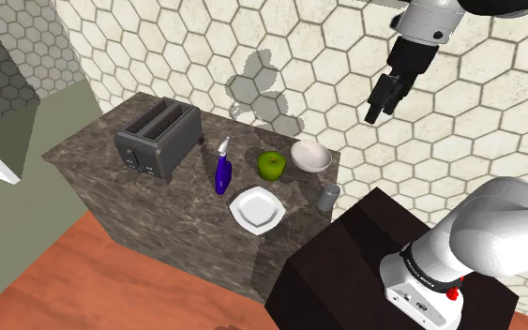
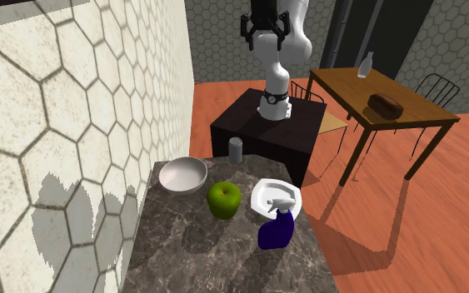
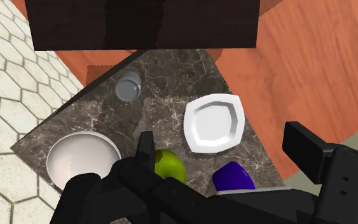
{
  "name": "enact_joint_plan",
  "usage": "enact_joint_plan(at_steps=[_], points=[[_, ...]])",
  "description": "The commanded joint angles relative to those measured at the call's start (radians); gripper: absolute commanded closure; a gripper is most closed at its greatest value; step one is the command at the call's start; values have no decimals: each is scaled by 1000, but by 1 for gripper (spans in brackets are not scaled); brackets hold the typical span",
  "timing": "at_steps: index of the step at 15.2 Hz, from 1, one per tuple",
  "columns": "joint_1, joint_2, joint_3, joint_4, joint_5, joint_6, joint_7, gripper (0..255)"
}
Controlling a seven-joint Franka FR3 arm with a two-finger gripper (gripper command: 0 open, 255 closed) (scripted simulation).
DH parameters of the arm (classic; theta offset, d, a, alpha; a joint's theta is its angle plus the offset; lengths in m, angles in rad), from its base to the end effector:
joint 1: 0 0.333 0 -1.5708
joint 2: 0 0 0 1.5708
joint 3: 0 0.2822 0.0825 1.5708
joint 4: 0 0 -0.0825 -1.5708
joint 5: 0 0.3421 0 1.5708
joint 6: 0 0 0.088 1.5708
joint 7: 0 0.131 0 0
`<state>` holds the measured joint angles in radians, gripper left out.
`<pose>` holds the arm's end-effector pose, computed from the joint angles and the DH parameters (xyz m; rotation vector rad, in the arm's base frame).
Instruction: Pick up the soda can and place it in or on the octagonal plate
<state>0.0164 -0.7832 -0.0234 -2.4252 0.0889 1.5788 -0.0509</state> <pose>0.2861 0.0085 0.5135 -3.0324 -0.0724 0.0921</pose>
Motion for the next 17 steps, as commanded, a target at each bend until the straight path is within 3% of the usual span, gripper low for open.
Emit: enact_joint_plan(at_steps=[1, 10, 17], points=[[0, 0, 0, 0, 0, 0, 0, 0], [-23, 31, -20, -279, -43, 327, -56, 0], [-46, 179, -44, -427, -77, 638, -99, 0]])
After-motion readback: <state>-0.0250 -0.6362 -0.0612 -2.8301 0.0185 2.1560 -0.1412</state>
